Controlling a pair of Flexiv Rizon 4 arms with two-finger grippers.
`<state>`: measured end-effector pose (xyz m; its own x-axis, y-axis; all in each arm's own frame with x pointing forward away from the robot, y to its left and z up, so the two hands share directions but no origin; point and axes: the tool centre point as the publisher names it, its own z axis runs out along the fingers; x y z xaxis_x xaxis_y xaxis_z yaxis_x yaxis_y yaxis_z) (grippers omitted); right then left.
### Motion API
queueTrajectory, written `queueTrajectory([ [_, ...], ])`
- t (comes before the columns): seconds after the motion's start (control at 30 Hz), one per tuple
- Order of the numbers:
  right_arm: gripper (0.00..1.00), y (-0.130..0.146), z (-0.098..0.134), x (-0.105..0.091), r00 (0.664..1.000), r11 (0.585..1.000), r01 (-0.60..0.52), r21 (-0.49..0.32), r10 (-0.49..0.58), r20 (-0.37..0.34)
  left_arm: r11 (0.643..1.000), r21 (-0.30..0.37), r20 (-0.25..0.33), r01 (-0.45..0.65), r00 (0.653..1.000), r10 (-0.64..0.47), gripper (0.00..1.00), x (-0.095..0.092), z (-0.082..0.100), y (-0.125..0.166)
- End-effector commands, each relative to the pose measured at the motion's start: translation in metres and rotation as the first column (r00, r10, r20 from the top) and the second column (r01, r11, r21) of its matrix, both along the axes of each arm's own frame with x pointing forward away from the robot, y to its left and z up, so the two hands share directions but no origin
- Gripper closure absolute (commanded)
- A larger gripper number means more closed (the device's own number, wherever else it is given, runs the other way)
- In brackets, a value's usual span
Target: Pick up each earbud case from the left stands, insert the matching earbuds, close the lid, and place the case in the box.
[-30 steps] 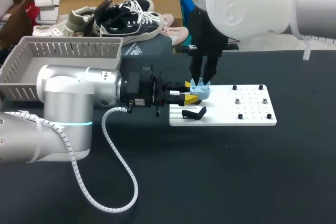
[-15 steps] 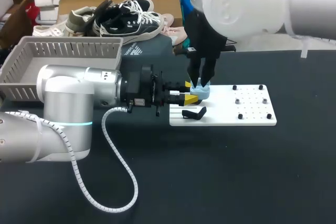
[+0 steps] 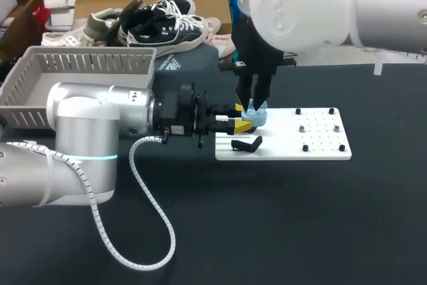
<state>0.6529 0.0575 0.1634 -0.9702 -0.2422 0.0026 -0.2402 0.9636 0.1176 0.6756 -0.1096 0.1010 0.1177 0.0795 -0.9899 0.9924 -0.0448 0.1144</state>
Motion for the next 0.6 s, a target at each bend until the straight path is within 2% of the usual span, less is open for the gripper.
queueTrajectory([
  [0.03,1.00,0.0000,-0.0005,0.0018,1.000,1.000,0.006,-0.003,-0.006,0.003,1.000,-0.001,0.001,-0.002,1.000,0.002,1.00,0.0003,-0.0007,-0.0011],
  [0.6,1.00,-0.0005,-0.0062,0.0045,1.000,1.000,0.020,-0.014,-0.020,0.016,1.000,-0.001,0.001,-0.002,1.000,0.002,1.00,0.0003,-0.0007,-0.0011],
])
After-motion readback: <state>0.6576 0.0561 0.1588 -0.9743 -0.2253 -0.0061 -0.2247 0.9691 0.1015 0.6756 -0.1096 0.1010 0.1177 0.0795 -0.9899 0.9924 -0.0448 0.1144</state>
